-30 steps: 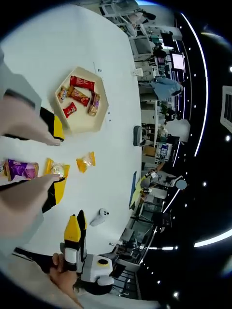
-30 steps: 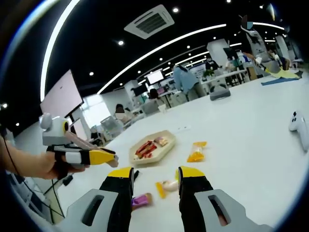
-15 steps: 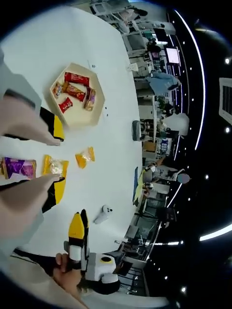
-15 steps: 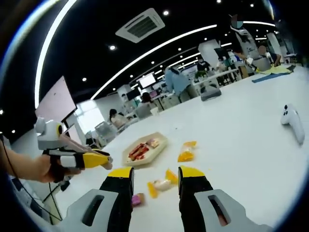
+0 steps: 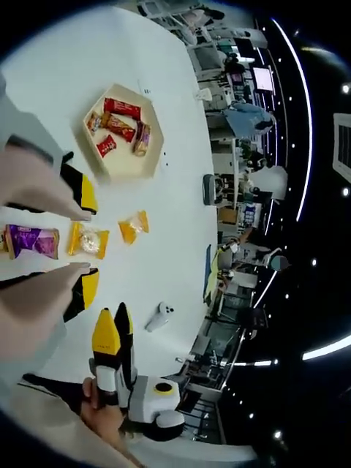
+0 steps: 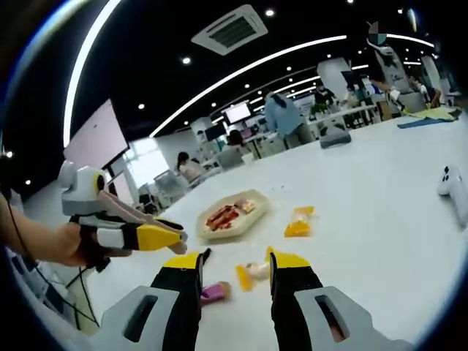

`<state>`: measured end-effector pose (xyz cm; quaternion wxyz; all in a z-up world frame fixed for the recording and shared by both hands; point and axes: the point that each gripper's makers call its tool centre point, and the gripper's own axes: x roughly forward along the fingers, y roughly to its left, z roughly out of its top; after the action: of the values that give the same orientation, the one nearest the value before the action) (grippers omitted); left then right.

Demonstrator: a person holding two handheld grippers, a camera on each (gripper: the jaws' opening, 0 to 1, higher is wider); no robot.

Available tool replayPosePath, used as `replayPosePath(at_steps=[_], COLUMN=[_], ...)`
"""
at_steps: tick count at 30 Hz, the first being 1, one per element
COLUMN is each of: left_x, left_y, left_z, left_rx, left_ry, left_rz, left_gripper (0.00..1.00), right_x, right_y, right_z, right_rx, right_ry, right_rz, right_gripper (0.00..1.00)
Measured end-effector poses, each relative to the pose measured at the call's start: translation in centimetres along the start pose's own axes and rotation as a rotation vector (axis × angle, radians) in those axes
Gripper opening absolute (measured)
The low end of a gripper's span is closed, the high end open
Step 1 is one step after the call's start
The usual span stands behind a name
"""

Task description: Place the target food into the container with the food tongs after gripping and lifting it, then release it inside without dropping or visibly crushing the food.

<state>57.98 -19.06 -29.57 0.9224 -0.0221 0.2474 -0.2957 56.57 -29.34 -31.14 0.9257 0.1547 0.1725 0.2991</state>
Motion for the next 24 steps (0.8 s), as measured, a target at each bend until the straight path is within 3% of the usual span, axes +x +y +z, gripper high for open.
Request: replayPosePath(at_steps=[4,7,10,12,19,24], left_x=[-0.1,0.1,0.1,0.2,0.6,0.7], left_y=[0.3,0.2,-0.6,-1.0,-1.5,-2.1], left_z=[0.2,-0.9,-1.6,-2.5,-5.5,-6.7], left_rx=[-0.01,0.069,0.038,0.072,0.061,0.095], left_ry=[-0.008,0.025,0.025,0.041,0.087,0.106], left_rz=[-0.003,0.008,-0.005,-0.009,-0.003,0.003], left_gripper=[0.28,0.28,0.28,0.28,0.28,0.29], right_x=[0.3,0.6,0.9,0.9,1.3,1.0], right_y=[0.5,0.2,0.2,0.4,0.0,1.8], right_z=[0.0,0.2,0.2,0.3,-0.1,-0.7], right_rx=[-0.006,-0.009,-0.004,-0.009,-0.01,-0.058], right_ry=[0.0,-0.005,-0.002,-0.006,0.024,0.048], right_rz=[0.006,0.001,-0.002,-0.002,-0.014,0.019], right_gripper=[0.36,0.36,0.36,0.36,0.36,0.35])
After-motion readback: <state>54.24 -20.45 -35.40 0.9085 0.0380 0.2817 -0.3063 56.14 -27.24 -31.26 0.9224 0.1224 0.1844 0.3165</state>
